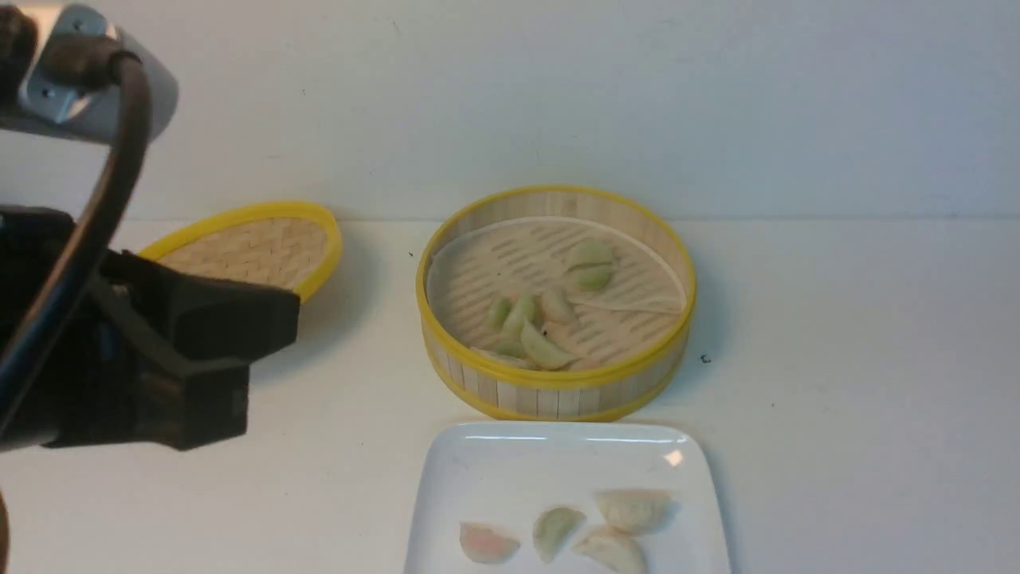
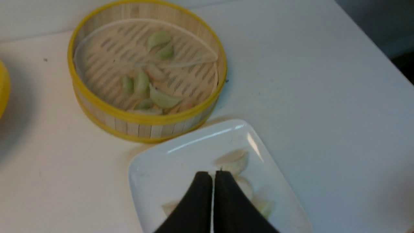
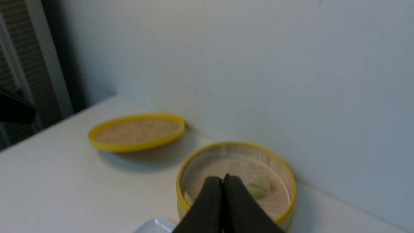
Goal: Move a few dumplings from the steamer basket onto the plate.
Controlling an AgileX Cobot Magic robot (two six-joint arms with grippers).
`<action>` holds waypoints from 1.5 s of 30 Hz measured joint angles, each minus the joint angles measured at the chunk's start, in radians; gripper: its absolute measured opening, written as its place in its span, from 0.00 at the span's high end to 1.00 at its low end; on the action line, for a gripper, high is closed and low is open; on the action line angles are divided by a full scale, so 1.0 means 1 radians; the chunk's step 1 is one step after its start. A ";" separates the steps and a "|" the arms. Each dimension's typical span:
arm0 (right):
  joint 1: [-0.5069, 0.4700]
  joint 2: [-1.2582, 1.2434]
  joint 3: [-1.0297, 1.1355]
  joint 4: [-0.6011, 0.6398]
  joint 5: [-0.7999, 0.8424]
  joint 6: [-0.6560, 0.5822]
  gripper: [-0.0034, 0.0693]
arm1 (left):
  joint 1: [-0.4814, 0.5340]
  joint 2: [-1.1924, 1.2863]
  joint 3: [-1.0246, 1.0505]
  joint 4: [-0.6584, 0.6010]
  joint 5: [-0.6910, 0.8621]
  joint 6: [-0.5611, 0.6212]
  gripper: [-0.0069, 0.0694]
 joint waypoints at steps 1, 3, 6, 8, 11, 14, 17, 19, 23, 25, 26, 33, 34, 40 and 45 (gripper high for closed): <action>0.000 -0.065 0.053 -0.006 -0.031 0.009 0.97 | 0.000 0.009 0.000 0.000 -0.015 0.007 0.92; 0.000 -0.231 0.160 -0.035 -0.103 0.035 0.97 | 0.000 0.037 0.000 -0.002 -0.034 0.020 0.92; 0.000 -0.384 0.302 -0.069 -0.188 0.063 0.97 | 0.000 0.075 0.000 -0.003 -0.044 0.027 0.92; 0.000 -0.416 0.376 -0.079 -0.247 0.082 0.97 | 0.001 0.113 0.001 -0.006 -0.047 0.030 0.92; 0.000 -0.413 0.404 -0.057 -0.276 0.091 0.97 | 0.000 0.139 0.002 -0.010 -0.044 0.031 0.92; 0.000 -0.410 0.408 -0.042 -0.325 0.096 0.97 | 0.000 0.145 0.002 -0.011 -0.028 0.057 0.92; 0.000 -0.410 0.408 -0.041 -0.347 0.096 0.97 | 0.000 0.119 0.002 -0.013 0.012 0.097 0.92; 0.000 -0.410 0.408 -0.040 -0.347 0.098 0.97 | 0.000 0.082 0.003 -0.010 0.036 0.110 0.92; 0.000 -0.410 0.408 -0.040 -0.347 0.098 0.97 | 0.000 -0.070 0.045 0.016 0.030 0.111 0.92; 0.000 -0.410 0.408 -0.040 -0.347 0.098 0.97 | 0.000 -0.142 0.080 0.040 -0.003 0.111 0.92; 0.000 -0.410 0.408 -0.040 -0.347 0.098 0.97 | 0.000 -0.160 0.094 0.047 -0.018 0.111 0.92; 0.000 -0.410 0.409 -0.040 -0.347 0.098 0.97 | 0.000 -0.406 0.212 0.151 -0.122 0.110 0.92; 0.000 -0.410 0.409 -0.040 -0.347 0.098 0.97 | 0.000 -0.431 0.214 0.151 -0.122 0.110 0.92; 0.000 -0.410 0.409 -0.040 -0.347 0.099 0.97 | 0.000 -0.486 0.214 0.151 -0.122 0.109 0.92; 0.000 -0.410 0.409 -0.040 -0.347 0.099 0.97 | 0.000 -0.488 0.216 0.151 -0.122 0.109 0.92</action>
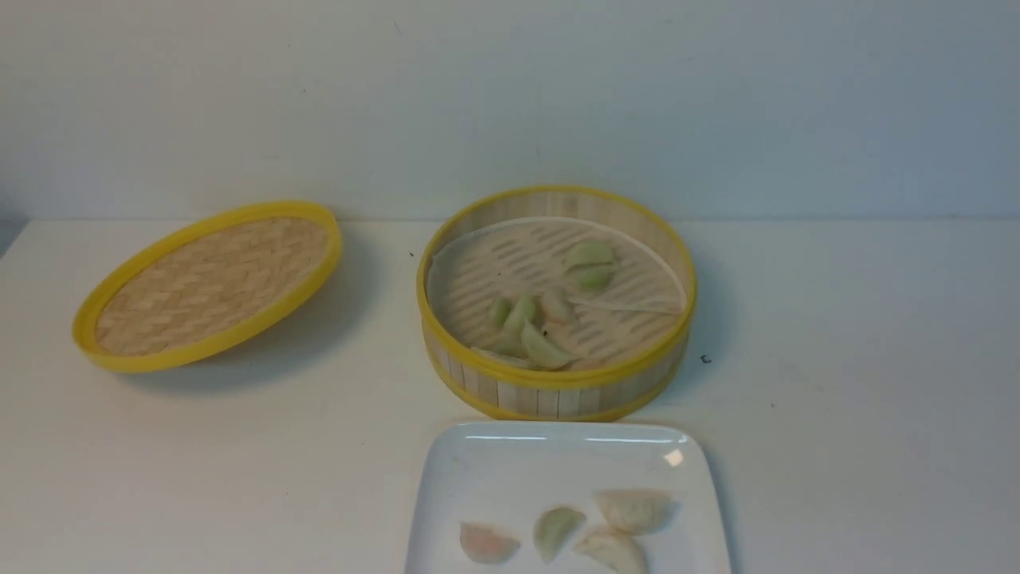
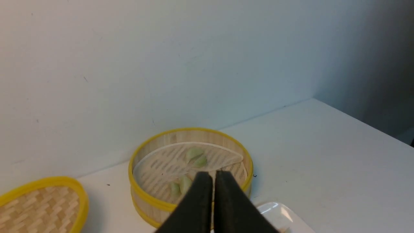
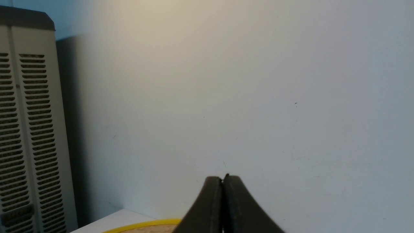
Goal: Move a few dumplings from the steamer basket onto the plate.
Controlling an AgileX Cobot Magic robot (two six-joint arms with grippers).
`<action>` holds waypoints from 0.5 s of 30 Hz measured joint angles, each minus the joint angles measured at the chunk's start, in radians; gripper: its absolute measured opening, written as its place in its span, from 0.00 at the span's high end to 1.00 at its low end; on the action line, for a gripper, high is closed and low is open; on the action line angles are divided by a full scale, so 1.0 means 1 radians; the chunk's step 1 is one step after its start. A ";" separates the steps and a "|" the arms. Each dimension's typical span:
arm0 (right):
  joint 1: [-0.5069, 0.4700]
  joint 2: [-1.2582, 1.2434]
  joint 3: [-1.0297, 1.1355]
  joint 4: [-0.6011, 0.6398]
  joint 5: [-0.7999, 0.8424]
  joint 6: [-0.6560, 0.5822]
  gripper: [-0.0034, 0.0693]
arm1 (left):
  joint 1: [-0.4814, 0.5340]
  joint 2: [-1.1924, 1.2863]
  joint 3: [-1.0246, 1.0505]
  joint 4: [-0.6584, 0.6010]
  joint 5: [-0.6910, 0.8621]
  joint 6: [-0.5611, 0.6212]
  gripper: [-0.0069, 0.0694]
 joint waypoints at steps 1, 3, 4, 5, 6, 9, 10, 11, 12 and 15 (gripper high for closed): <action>0.000 0.000 0.000 0.000 0.000 0.000 0.97 | 0.000 0.000 0.000 0.000 0.000 0.000 0.92; 0.000 0.000 0.000 0.000 0.000 0.000 0.97 | 0.000 0.000 0.002 0.000 0.000 0.000 0.92; 0.000 0.000 0.000 0.000 0.000 0.000 0.97 | 0.000 0.000 0.007 0.000 -0.001 0.000 0.92; 0.000 0.000 0.000 0.000 0.000 0.000 0.97 | 0.000 0.000 0.014 0.002 -0.005 0.001 0.92; 0.000 0.000 0.000 0.000 0.000 0.000 0.97 | 0.000 -0.003 0.028 0.007 -0.012 0.004 0.92; 0.000 0.000 0.000 0.001 0.000 0.000 0.97 | 0.040 -0.031 0.094 -0.005 -0.061 0.034 0.92; 0.000 0.000 0.000 0.001 0.000 0.000 0.97 | 0.063 -0.044 0.126 -0.018 -0.080 0.055 0.92; 0.000 0.000 0.000 0.001 0.000 0.000 0.97 | 0.101 -0.060 0.156 -0.034 -0.102 0.076 0.92; 0.000 0.000 0.000 0.001 0.000 0.000 0.97 | 0.146 -0.084 0.199 -0.059 -0.125 0.104 0.92; 0.000 0.000 0.000 0.001 0.000 0.000 0.97 | 0.304 -0.171 0.340 -0.135 -0.192 0.187 0.92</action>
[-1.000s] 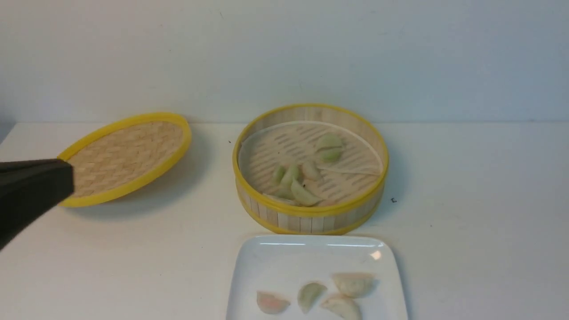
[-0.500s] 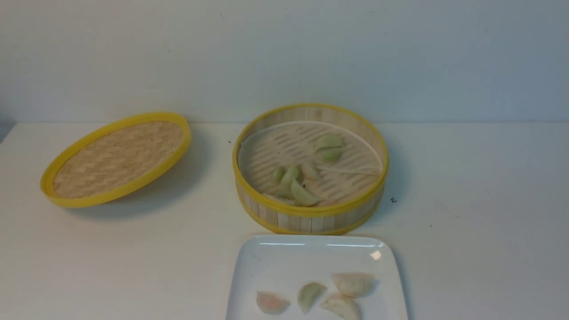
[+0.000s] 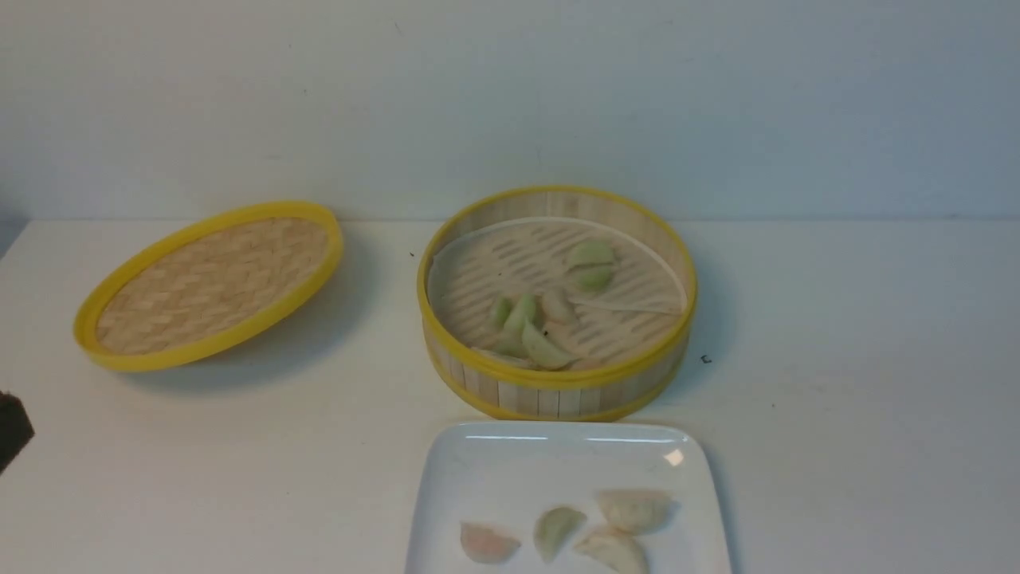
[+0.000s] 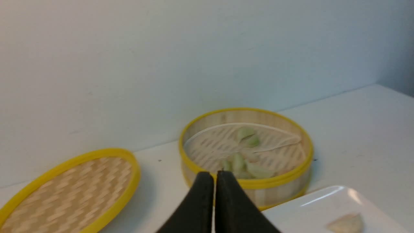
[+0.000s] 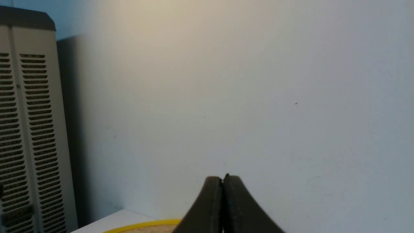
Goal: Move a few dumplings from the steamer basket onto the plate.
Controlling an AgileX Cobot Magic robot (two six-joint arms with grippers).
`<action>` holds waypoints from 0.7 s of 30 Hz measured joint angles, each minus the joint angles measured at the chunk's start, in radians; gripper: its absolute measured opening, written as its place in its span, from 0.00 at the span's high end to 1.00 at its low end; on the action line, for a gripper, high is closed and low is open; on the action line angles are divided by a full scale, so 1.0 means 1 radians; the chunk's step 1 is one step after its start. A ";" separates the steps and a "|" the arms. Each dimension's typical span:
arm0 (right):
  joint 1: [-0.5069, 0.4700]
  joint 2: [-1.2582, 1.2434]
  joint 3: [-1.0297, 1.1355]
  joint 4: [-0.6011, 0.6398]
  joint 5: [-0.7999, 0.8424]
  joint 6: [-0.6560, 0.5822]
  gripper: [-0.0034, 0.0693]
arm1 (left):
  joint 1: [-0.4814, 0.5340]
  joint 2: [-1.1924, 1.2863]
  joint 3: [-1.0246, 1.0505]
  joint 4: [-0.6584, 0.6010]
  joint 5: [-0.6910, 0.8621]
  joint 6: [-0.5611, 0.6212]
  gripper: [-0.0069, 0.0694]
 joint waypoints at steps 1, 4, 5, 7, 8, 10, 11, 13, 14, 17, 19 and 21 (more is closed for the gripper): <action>0.000 0.000 0.000 0.000 0.000 0.000 0.97 | 0.011 -0.012 0.022 -0.012 -0.010 0.013 0.92; 0.000 0.000 0.000 0.000 0.000 0.000 0.97 | 0.175 -0.102 0.185 -0.059 -0.075 0.085 0.92; 0.000 0.000 0.000 0.000 0.000 0.000 0.97 | 0.224 -0.134 0.268 -0.066 -0.090 0.109 0.92; 0.000 0.000 0.000 0.000 0.000 0.000 0.97 | 0.279 -0.177 0.343 -0.072 -0.094 0.128 0.92; 0.000 0.000 0.000 0.000 0.000 0.000 0.97 | 0.296 -0.188 0.376 -0.072 -0.094 0.132 0.92; 0.000 0.000 0.000 0.000 0.000 0.000 0.97 | 0.317 -0.197 0.446 -0.073 -0.098 0.133 0.92; 0.000 0.000 0.000 0.000 0.000 0.000 0.97 | 0.318 -0.197 0.456 -0.073 -0.097 0.133 0.92; 0.000 0.000 0.000 0.000 0.001 0.000 0.97 | 0.321 -0.197 0.479 -0.074 -0.093 0.133 0.92; 0.000 0.000 0.000 0.000 0.001 0.000 0.97 | 0.322 -0.197 0.481 -0.074 -0.080 0.133 0.92; 0.000 0.000 0.000 0.000 0.001 0.000 0.97 | 0.322 -0.197 0.481 -0.076 -0.076 0.132 0.92; 0.000 0.000 0.000 0.000 0.001 0.000 0.97 | 0.322 -0.197 0.481 -0.076 -0.077 0.132 0.92; 0.000 0.000 0.000 0.000 0.001 0.000 0.97 | 0.322 -0.197 0.481 -0.076 -0.075 0.131 0.92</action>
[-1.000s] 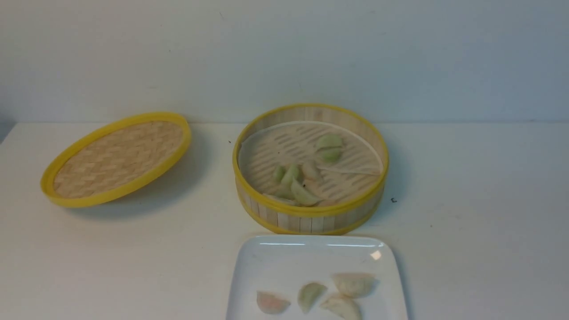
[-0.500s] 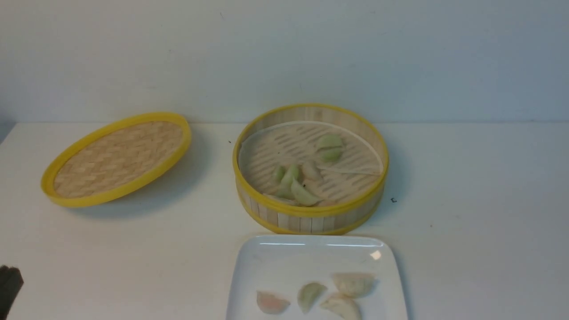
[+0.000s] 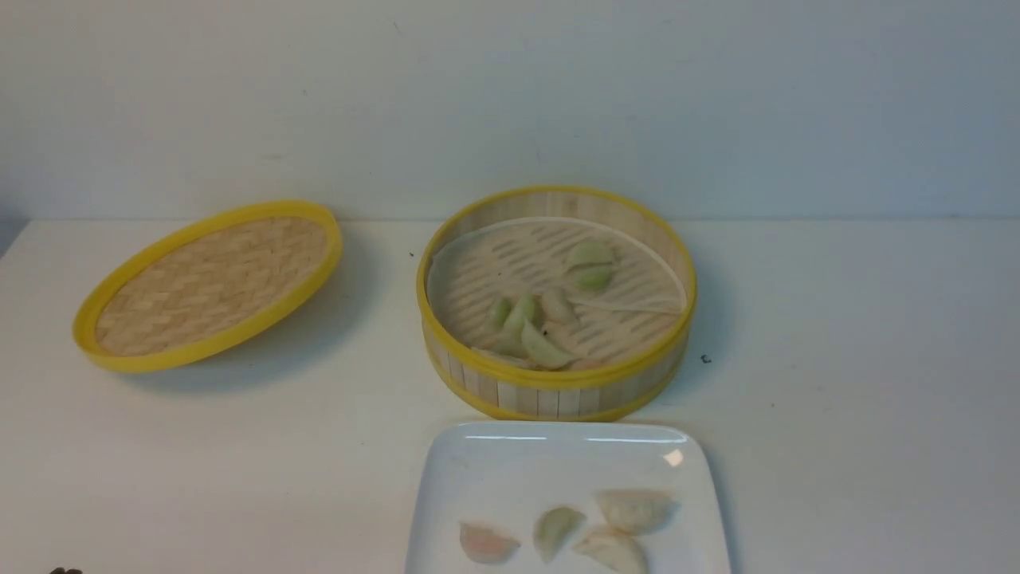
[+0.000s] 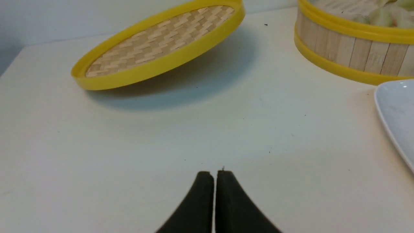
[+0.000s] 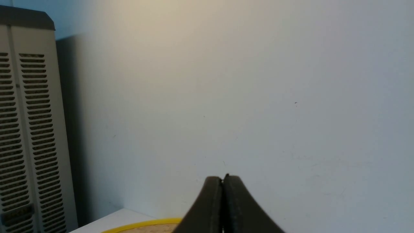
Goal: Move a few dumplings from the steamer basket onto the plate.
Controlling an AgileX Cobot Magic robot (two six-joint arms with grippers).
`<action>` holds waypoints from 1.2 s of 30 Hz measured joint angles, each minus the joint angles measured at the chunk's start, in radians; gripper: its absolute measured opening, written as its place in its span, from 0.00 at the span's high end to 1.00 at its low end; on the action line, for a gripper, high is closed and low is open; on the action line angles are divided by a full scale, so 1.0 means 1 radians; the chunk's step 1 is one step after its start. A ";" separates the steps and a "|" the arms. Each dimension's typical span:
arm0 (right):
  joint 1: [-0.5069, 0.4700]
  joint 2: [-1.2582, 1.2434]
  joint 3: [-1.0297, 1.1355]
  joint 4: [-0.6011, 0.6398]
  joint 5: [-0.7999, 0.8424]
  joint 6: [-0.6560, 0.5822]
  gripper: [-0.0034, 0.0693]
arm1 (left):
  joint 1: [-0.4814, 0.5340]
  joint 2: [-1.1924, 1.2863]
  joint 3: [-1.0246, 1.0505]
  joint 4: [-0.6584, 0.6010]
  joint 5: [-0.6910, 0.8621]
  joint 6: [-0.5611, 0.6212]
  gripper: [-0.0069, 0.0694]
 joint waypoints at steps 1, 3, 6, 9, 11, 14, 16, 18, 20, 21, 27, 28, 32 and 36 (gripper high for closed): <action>0.000 0.000 0.000 0.000 0.000 0.000 0.97 | 0.000 0.000 0.000 0.000 0.000 0.000 0.92; 0.000 0.000 0.000 0.000 0.000 0.000 0.97 | 0.000 0.000 0.000 0.000 0.000 0.000 0.92; 0.000 0.000 0.000 0.000 0.000 -0.006 0.97 | 0.000 0.000 0.000 0.000 0.000 -0.001 0.92; 0.000 0.000 0.000 0.000 0.000 -0.009 0.97 | 0.000 0.000 0.000 0.000 0.000 -0.001 0.92; 0.000 0.000 0.000 0.000 0.000 -0.009 0.97 | 0.000 0.000 0.000 0.000 0.000 -0.001 0.92; 0.000 0.000 0.000 0.000 0.000 -0.009 0.97 | 0.000 0.000 0.000 0.000 0.000 -0.001 0.92; 0.000 0.000 0.000 0.000 0.000 -0.009 0.97 | 0.000 0.000 0.000 0.000 0.000 -0.001 0.92; 0.000 0.000 0.000 0.000 0.000 -0.009 0.97 | 0.000 0.000 0.000 0.000 0.000 -0.001 0.92; 0.000 0.000 0.000 0.000 0.000 -0.009 0.97 | 0.000 0.000 0.000 0.000 0.000 -0.001 0.92; 0.000 0.000 0.000 0.000 0.000 -0.009 0.97 | 0.000 0.000 0.000 0.000 0.000 -0.001 0.92; 0.000 0.000 0.000 0.033 0.000 -0.009 0.97 | 0.000 0.000 0.000 0.000 0.000 -0.001 0.92; 0.000 0.000 0.004 0.062 0.000 -0.009 0.97 | 0.000 0.000 0.000 0.000 0.000 -0.001 0.92; 0.000 0.000 0.042 0.103 -0.007 -0.014 0.97 | 0.000 0.000 0.000 0.000 0.000 -0.001 0.92; 0.000 0.000 0.111 0.100 -0.030 -0.019 0.97 | 0.000 0.000 0.000 0.000 0.000 -0.001 0.92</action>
